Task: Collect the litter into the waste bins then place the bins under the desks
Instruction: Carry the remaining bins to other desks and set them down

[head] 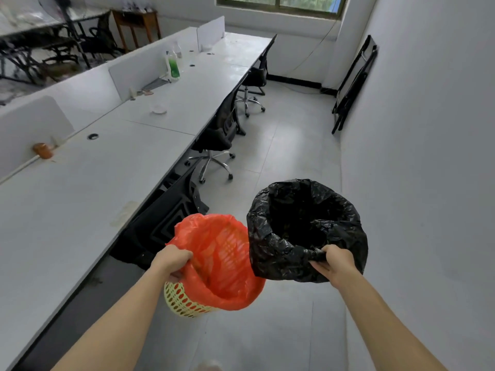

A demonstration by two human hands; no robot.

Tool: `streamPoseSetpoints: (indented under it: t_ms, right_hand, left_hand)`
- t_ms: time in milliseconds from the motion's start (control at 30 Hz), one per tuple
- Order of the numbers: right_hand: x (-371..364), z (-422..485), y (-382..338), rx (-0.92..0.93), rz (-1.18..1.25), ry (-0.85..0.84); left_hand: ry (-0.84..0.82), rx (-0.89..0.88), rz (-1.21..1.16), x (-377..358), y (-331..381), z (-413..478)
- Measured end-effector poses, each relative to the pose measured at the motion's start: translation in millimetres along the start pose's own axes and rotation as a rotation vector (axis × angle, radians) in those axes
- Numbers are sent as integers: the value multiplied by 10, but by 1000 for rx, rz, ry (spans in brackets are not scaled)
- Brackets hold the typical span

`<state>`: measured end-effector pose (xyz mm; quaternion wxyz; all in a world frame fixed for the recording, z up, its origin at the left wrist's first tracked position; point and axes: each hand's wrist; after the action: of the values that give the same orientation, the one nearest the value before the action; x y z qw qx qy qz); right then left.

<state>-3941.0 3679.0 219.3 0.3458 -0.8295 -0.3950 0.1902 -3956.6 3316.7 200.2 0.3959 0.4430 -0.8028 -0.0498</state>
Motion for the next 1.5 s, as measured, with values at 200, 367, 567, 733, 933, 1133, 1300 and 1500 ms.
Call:
streamPoseSetpoints:
  t_ms: [200,367,567,733,933,1133,1300,1500]
  right_hand:
    - [-624,1073,-887,19,-77,-14]
    - [-1325,1955,-1548,4,-125,-34]
    - [-2118,2801,-2385,55,-228,-67]
    - [-2779,3636,-2802,24,-366,-114]
    - [-3787,4864,-2899,-81,-611,-192]
    - [-4675,5807,-2633,-131,-861,-304]
    - [-5301,6616,-1895,-155,-1032,-351]
    - [-5773,7704,-412,-213,-1074,-385]
  left_hand:
    - [16,-5,40,-49,968,743]
    - [-6,-15,85,75,1817,1620]
    - [-7,14,110,264,2697,2366]
    - [19,114,77,225,3048,2919]
    - [68,341,-87,-28,3126,3647]
    - [113,556,-275,-512,2999,4170]
    - [105,714,-403,-1040,2762,4628]
    - [65,856,-500,-1815,2290,5679]
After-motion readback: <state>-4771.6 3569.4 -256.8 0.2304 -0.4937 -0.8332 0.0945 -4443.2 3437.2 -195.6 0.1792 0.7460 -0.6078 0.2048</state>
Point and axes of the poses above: each hand's wrist, its own z-axis towards the middle knuckle, its own x-axis out of the back of the hand, y = z × x, and after that the axes turned 5 degrees about z, right-handed
